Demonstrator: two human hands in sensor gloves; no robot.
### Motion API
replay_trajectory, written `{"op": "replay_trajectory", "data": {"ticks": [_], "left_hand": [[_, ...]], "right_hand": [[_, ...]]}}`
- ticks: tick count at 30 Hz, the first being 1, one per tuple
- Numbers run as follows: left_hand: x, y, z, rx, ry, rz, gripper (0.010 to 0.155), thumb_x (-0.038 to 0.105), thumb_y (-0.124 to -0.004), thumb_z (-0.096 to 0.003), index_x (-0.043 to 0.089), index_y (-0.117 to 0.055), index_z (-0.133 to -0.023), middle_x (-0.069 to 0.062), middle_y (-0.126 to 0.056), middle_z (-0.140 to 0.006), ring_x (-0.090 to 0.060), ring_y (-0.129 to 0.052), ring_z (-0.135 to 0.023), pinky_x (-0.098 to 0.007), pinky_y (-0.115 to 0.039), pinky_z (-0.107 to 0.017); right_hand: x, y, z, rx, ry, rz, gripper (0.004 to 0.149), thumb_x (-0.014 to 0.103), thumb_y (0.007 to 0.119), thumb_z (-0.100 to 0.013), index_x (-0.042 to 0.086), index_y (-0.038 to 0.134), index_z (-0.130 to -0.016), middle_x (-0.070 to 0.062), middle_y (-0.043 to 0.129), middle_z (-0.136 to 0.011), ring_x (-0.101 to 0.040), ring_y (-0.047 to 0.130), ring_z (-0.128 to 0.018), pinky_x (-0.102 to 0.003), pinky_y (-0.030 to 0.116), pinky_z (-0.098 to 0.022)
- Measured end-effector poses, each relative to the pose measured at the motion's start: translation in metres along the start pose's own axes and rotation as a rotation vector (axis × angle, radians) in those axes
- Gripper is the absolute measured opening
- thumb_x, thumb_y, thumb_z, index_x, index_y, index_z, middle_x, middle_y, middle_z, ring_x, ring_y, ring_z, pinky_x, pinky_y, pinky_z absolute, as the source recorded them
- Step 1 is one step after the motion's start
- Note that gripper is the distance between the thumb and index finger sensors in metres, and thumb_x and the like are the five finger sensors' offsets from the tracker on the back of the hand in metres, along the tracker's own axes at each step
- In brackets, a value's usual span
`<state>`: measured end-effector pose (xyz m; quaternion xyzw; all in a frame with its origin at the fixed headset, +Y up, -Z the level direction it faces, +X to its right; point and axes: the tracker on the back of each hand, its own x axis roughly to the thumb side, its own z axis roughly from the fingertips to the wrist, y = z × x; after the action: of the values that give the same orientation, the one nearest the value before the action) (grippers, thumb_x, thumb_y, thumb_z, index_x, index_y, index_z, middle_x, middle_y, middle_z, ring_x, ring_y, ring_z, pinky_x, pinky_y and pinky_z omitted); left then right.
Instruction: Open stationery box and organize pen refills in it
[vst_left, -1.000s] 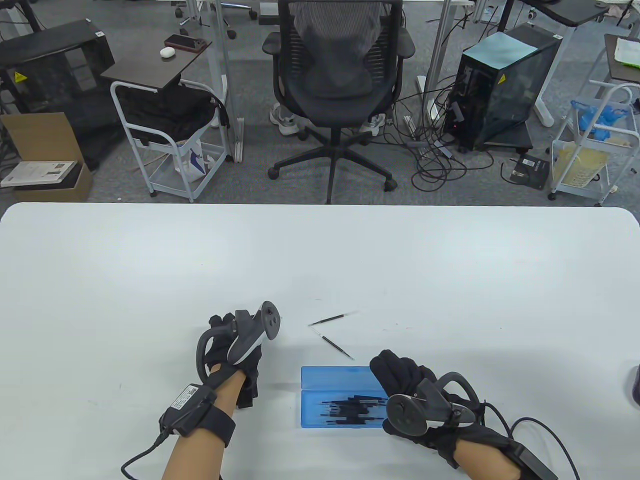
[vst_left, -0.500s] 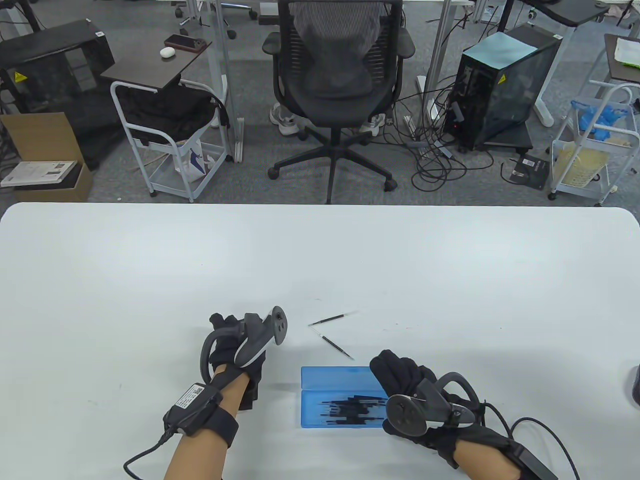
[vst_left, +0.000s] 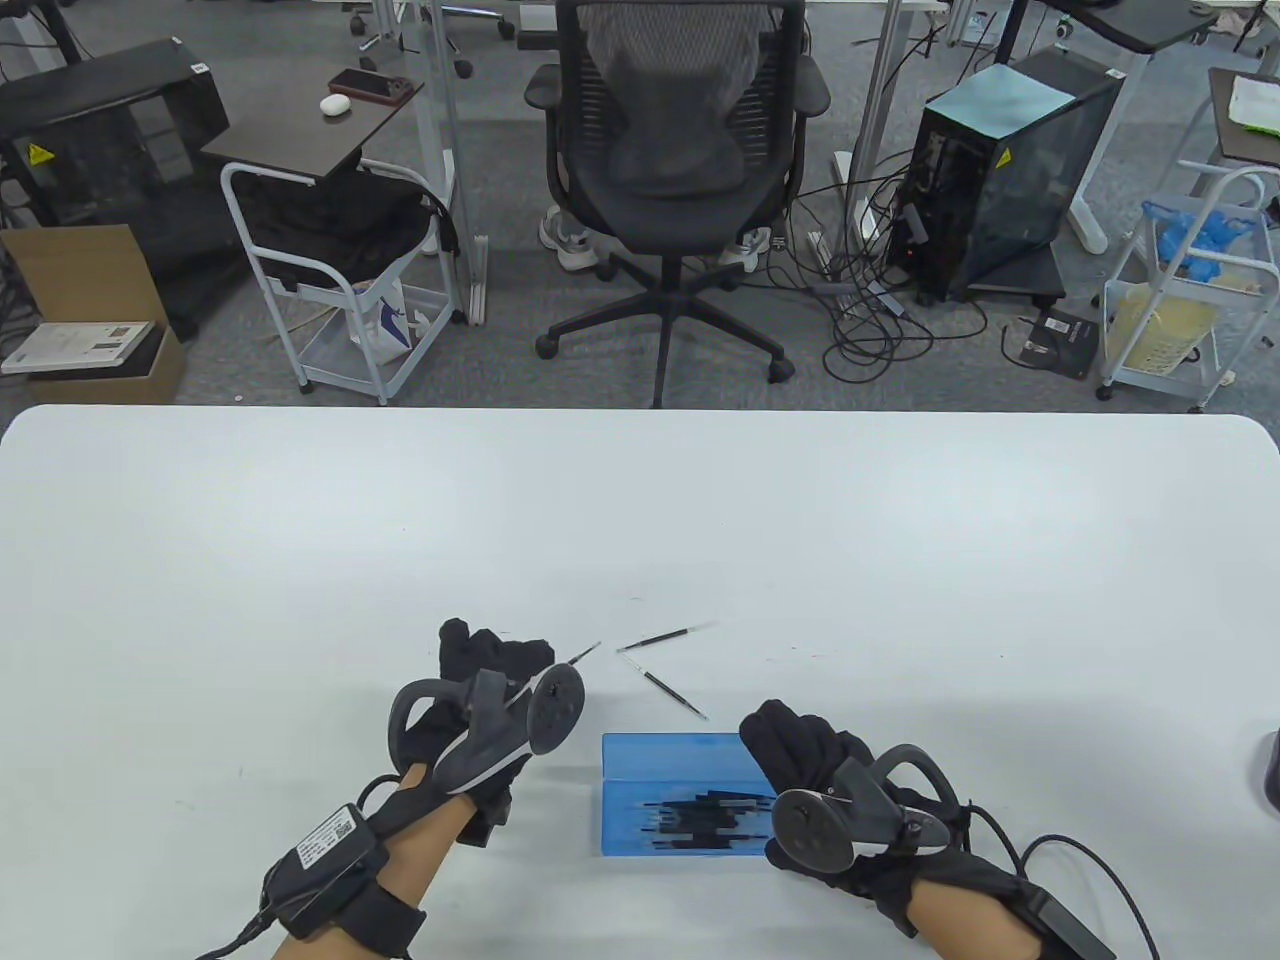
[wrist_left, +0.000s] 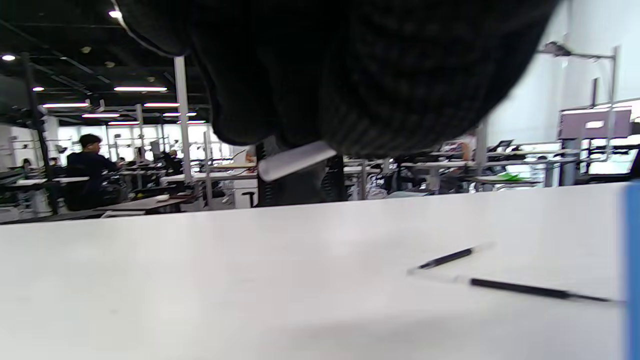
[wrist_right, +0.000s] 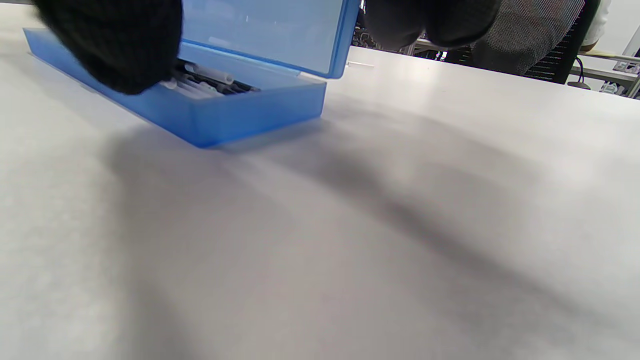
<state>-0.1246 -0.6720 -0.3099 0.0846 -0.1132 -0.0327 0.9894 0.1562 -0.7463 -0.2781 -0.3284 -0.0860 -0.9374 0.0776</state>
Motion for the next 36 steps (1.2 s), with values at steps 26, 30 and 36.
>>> {"op": "replay_trajectory", "data": {"ticks": [26, 30, 36], "left_hand": [[0.112, -0.042, 0.058, -0.016, -0.521, -0.130, 0.056, 0.031, -0.092, -0.0448, 0.019, -0.077, -0.097, 0.002, -0.096, -0.087, -0.026, -0.093, -0.092, -0.064, -0.053, -0.086], [0.114, -0.047, 0.054, -0.019, -0.516, -0.155, 0.056, 0.031, -0.092, -0.0449, 0.019, -0.077, -0.097, 0.002, -0.096, -0.087, -0.026, -0.093, -0.092, -0.064, -0.051, -0.086], [0.117, -0.053, 0.051, -0.030, -0.521, -0.169, 0.055, 0.031, -0.092, -0.0455, 0.020, -0.076, -0.098, 0.004, -0.096, -0.088, -0.025, -0.092, -0.094, -0.065, -0.047, -0.086]], "right_hand": [[0.001, 0.000, 0.001, -0.002, 0.004, 0.002, 0.116, 0.055, 0.079, -0.046, 0.007, -0.007, -0.108, -0.032, 0.004, -0.118, -0.059, 0.049, -0.106, -0.067, 0.056, -0.074], [0.001, 0.000, 0.001, -0.001, 0.006, 0.003, 0.116, 0.054, 0.079, -0.046, 0.007, -0.007, -0.108, -0.032, 0.005, -0.118, -0.059, 0.049, -0.106, -0.067, 0.056, -0.074], [0.002, 0.000, 0.001, -0.001, 0.007, 0.001, 0.116, 0.054, 0.079, -0.046, 0.007, -0.007, -0.108, -0.032, 0.004, -0.118, -0.059, 0.049, -0.106, -0.067, 0.056, -0.074]]}}
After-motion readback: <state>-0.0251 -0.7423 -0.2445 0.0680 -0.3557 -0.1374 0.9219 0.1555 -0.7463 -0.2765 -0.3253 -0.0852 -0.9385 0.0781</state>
